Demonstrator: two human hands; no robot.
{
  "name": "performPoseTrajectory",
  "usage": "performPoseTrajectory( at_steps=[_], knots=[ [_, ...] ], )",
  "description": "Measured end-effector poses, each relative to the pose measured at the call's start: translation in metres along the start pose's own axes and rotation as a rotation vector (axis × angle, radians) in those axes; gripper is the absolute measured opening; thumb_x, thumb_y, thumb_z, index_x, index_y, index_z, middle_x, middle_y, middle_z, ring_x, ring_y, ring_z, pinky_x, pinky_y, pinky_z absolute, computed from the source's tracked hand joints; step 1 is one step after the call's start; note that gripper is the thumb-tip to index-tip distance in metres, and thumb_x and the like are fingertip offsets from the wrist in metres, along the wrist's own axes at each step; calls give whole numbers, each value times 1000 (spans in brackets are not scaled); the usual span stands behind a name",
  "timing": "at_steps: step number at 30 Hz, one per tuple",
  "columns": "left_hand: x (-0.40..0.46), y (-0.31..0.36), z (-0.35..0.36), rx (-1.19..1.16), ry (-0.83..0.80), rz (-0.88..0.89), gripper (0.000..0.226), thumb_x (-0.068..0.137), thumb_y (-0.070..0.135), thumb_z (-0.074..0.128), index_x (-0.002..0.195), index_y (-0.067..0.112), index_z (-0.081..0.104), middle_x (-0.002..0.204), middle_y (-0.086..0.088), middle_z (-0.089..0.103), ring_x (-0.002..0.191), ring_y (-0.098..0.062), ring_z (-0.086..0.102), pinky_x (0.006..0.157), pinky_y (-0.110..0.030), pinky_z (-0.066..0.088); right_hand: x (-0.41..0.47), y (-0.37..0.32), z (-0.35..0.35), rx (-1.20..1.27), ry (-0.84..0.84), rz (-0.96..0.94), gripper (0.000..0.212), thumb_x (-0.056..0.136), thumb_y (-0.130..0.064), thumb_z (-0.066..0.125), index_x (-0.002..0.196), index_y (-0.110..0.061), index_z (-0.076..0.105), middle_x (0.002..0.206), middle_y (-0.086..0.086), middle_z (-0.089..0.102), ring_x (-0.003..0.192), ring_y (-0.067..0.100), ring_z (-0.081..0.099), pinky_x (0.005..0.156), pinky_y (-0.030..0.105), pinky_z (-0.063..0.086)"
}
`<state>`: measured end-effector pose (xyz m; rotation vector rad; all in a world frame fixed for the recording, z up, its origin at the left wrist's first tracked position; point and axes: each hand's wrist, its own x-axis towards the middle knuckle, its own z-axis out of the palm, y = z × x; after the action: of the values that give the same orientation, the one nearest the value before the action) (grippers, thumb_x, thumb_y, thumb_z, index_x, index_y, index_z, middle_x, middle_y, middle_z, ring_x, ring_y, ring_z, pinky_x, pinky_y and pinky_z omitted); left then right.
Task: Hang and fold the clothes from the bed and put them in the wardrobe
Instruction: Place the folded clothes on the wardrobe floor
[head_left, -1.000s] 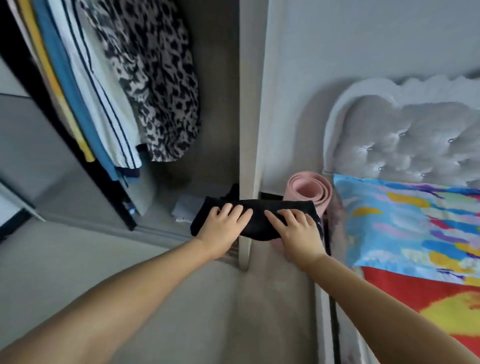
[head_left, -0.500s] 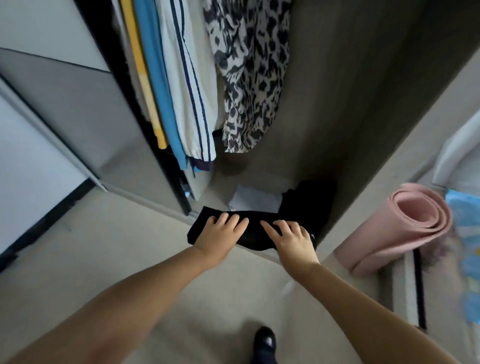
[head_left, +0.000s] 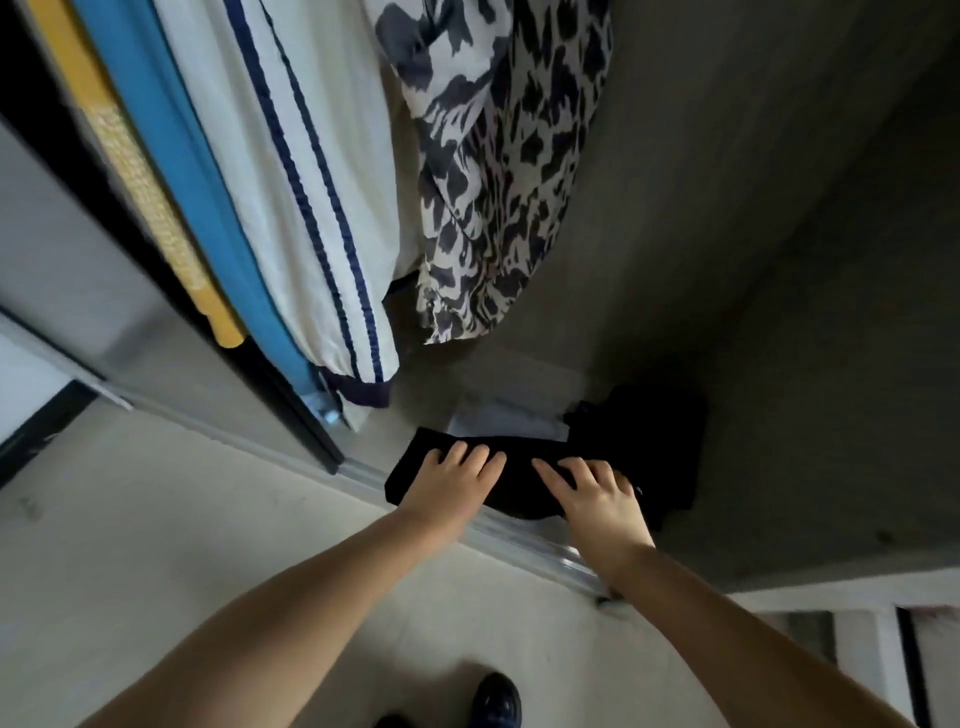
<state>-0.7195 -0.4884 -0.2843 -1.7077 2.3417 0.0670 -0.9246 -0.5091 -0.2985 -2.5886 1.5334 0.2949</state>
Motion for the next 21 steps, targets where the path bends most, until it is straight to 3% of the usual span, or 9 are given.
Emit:
performPoseTrajectory(
  at_steps=[1,3,5,7,9,10,13,17,21],
  knots=[
    [18,-8,17,23,22,14,85,71,7,71,146,13,30,136,-10,44,119,-29,46,88,-41,44,20,3,16,-7,-10,8,86,88,-14,59,152,-35,5,147,1,29,132,28,30,106,42,33],
    [53,-22,54,92,34,67,89,44,16,87,128,16,59,115,-6,62,98,-25,62,71,-34,53,58,8,47,-27,-36,20,83,88,-18,60,152,-36,10,146,2,31,131,29,33,104,44,36],
    [87,-31,93,79,50,61,92,22,20,90,112,18,71,99,-4,69,83,-23,67,59,-29,55,96,12,77,-50,17,8,84,75,-23,76,146,-35,34,134,7,48,118,33,49,93,46,48],
    [124,-44,129,84,37,49,93,43,19,88,131,16,57,120,-9,61,102,-28,60,75,-35,54,134,15,107,-78,59,35,90,60,-28,85,141,-33,45,126,10,56,107,35,56,86,46,52],
    [163,-57,173,94,105,51,84,75,13,67,149,16,27,143,-11,37,125,-32,40,95,-42,42,171,24,144,-85,60,63,93,74,-31,74,150,-36,21,140,8,40,122,34,42,98,44,38],
    [183,-62,190,93,140,51,78,79,11,62,149,16,28,143,-11,38,125,-32,40,95,-43,42,190,29,167,-65,64,94,94,76,-30,71,151,-37,14,143,7,36,124,33,37,100,44,35],
    [223,-72,221,82,270,101,51,70,11,55,120,14,66,109,-10,67,92,-28,65,67,-37,55,227,41,202,-70,164,143,76,90,-24,54,151,-37,12,144,8,35,125,34,36,100,47,34],
    [285,-84,290,85,319,100,72,74,4,65,142,15,43,135,-10,51,118,-29,51,86,-41,45,270,56,268,-83,263,204,66,96,-21,39,151,-40,10,149,6,31,131,33,32,105,48,29],
    [310,-75,355,26,431,170,63,59,4,69,121,14,66,108,-11,68,92,-27,67,69,-38,53,286,59,334,-38,214,261,71,93,-18,39,151,-41,5,155,5,22,141,31,19,111,50,19]
  ],
)
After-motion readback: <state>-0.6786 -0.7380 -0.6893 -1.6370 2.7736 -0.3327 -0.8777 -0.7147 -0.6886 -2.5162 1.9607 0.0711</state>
